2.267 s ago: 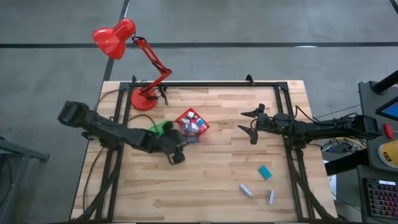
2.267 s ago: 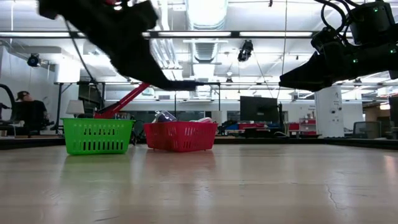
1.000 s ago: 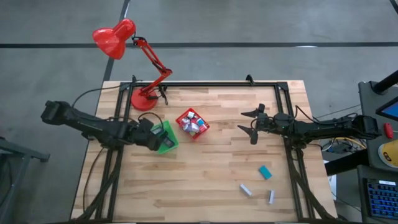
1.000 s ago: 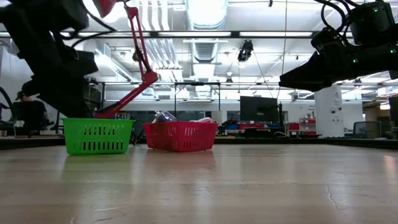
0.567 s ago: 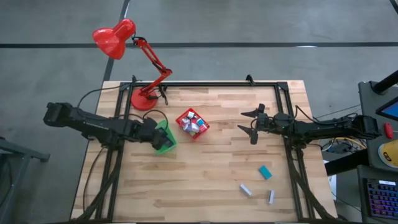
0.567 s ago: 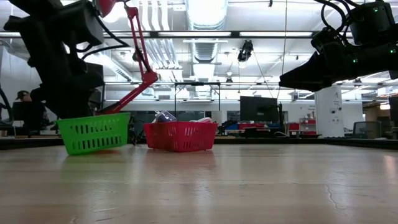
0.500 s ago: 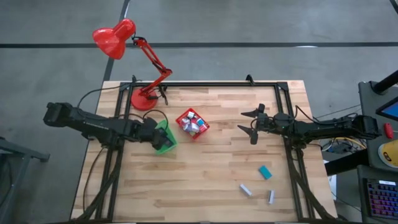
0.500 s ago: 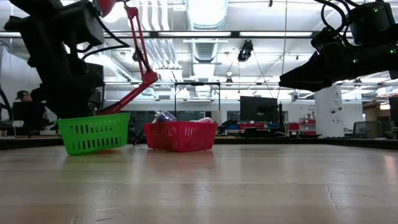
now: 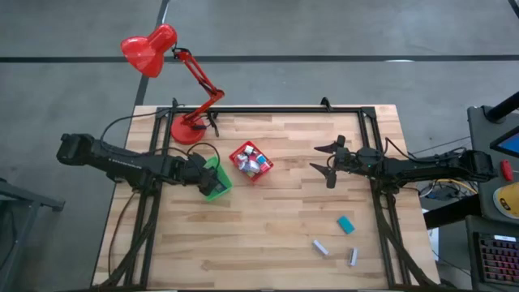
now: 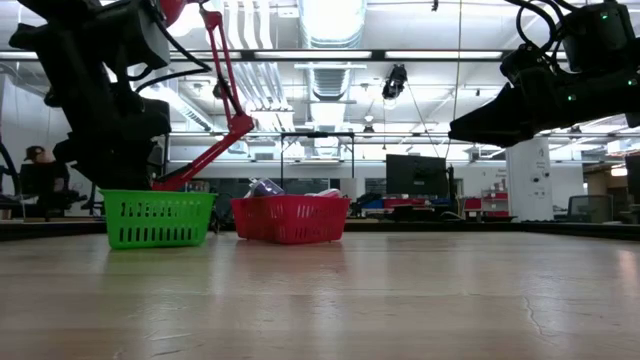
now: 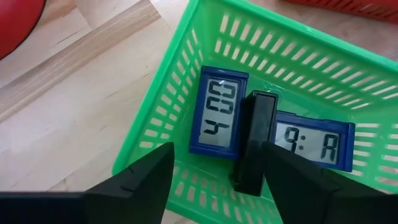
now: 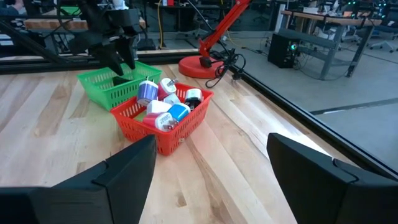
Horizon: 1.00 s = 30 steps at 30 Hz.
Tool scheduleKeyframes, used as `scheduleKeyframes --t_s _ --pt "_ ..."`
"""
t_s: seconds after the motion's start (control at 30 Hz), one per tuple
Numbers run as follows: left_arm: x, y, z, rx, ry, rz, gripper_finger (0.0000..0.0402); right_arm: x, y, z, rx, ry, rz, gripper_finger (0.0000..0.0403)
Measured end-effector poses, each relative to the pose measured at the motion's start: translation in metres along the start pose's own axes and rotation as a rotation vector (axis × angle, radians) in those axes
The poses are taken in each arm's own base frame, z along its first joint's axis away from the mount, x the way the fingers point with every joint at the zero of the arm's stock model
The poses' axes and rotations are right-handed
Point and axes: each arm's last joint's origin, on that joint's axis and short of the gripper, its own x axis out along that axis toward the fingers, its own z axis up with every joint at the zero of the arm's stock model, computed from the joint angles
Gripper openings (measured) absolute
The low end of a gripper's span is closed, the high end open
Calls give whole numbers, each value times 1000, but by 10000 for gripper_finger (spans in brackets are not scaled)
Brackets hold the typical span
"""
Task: Pick & Place Office items
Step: Put the left white timer into the green bin
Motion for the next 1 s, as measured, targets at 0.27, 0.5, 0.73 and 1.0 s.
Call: scheduleKeyframes --t_s 0.27,0.5,0.73,1.0 --pt "0 0 0 -1 -1 -2 248 0 0 0 0 0 0 311" --pt "-27 -22 20 166 -78 -109 248 0 0 0 0 0 0 304" --pt "-58 -59 36 471 -403 -313 249 0 0 0 0 0 0 304" --pt "-58 -91 31 712 -606 -582 249 0 0 0 0 0 0 311"
